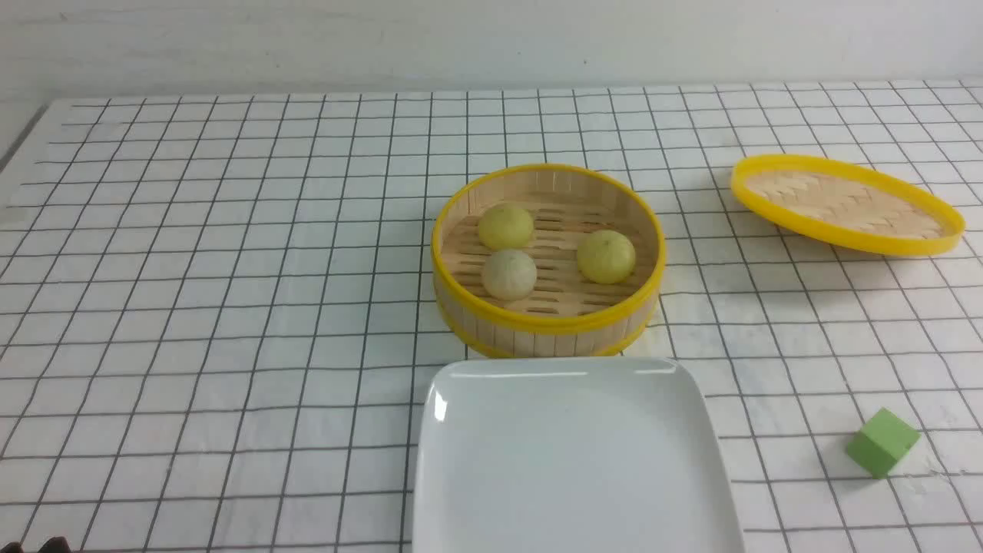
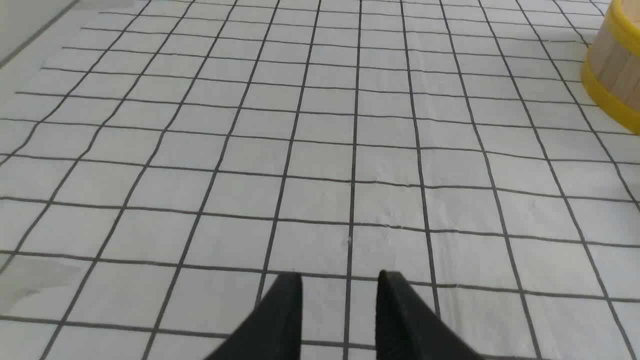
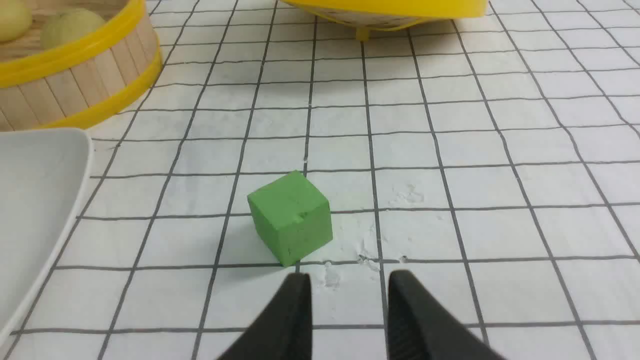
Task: Put the steamed buns into the plate on the white-black tablecloth.
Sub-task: 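Reach toward a bun in the bamboo steamer with the right gripper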
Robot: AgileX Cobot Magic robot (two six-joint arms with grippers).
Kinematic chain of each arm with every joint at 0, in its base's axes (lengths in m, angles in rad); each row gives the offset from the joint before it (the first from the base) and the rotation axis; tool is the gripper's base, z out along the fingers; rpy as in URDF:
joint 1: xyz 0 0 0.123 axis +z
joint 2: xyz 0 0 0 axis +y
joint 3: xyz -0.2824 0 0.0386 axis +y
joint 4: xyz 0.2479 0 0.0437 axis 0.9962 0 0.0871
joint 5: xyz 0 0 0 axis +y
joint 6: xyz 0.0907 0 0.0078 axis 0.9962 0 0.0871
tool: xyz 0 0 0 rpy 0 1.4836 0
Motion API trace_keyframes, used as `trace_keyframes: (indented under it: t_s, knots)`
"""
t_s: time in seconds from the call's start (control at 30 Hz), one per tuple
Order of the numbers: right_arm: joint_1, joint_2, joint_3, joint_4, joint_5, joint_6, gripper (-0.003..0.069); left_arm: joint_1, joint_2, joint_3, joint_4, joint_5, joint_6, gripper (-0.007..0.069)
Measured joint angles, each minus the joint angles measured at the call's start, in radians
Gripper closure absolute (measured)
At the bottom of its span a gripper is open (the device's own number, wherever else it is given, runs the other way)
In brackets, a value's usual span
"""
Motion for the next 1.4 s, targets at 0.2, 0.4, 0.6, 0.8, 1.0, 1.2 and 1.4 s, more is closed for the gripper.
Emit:
trace_keyframes:
  t_s: [0.2,0.4,0.6,0.8,1.0,1.2,1.4]
  knots:
    - [0.000,0.000,0.000,0.000,0.000,0.000,0.0419,0.000,0.000,0.000,0.000,0.000,0.000,0.0384]
    - [0.000,0.000,0.000,0.000,0.000,0.000,0.0419,0.000,0.000,0.000,0.000,0.000,0.000,0.0384]
    - [0.000,0.000,0.000,-0.005,0.000,0.000,0.0419,0.000,0.000,0.000,0.000,0.000,0.000,0.0384]
    - [0.000,0.000,0.000,-0.022,0.000,0.000,0.0419,0.000,0.000,0.000,0.000,0.000,0.000,0.0384]
    - [0.000,0.000,0.000,-0.023,0.000,0.000,0.0419,0.000,0.000,0.000,0.000,0.000,0.000,0.0384]
    - [0.000,0.000,0.000,-0.023,0.000,0.000,0.0419,0.000,0.000,0.000,0.000,0.000,0.000,0.0384]
    - [0.000,0.000,0.000,-0.024,0.000,0.000,0.0419,0.000,0.000,0.000,-0.001,0.000,0.000,0.0384]
